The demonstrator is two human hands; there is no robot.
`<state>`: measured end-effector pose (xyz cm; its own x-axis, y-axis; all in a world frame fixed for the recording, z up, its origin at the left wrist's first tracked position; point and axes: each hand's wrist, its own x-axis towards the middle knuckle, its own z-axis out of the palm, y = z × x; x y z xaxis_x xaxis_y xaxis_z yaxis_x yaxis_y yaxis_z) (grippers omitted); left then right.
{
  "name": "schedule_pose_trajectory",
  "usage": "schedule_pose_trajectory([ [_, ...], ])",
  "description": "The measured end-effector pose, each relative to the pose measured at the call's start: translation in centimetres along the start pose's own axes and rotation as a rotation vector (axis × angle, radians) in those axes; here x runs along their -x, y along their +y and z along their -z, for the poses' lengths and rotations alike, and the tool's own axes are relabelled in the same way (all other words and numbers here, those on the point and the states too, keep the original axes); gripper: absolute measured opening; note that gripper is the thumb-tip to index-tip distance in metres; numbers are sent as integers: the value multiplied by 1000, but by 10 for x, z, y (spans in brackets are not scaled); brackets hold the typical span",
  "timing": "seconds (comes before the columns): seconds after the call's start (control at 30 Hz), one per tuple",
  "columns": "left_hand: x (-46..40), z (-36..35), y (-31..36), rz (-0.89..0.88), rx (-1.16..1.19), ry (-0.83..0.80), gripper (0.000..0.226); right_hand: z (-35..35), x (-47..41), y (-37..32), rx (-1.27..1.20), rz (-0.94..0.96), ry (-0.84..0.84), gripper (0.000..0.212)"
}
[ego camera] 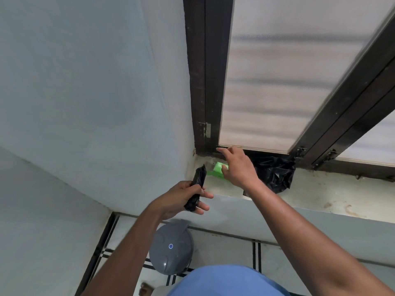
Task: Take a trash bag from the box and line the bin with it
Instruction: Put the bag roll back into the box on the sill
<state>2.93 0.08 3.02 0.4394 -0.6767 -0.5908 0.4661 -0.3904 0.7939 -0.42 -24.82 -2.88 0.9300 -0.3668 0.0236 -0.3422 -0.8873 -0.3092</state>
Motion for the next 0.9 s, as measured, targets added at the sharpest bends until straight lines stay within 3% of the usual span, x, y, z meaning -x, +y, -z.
schedule_pose_trajectory([
  [0.13,5,4,6,0,33,-1,20,-12,2,2,55,-23,-179,100],
  [0.23,6,4,6,8,12,7,20,-18,4,2,106,23,-160,92],
  [0.47,9,-1,16,-27,41,19,24,7,18,-5,-402,-18,-51,88],
  [0.6,12,-6,33,-66,19,2,24,-7,37,0,-480,-71,-65,88],
  [0.7,14,-12,46,-93,-15,-1,25,-10,41,-2,-512,-114,-33,77],
  [0.83,14,-21,65,-120,-49,-27,18,-7,42,-9,-669,-103,-5,42],
  [0.9,11,-27,75,-132,-60,-60,13,-2,42,-13,-691,-99,-14,42],
])
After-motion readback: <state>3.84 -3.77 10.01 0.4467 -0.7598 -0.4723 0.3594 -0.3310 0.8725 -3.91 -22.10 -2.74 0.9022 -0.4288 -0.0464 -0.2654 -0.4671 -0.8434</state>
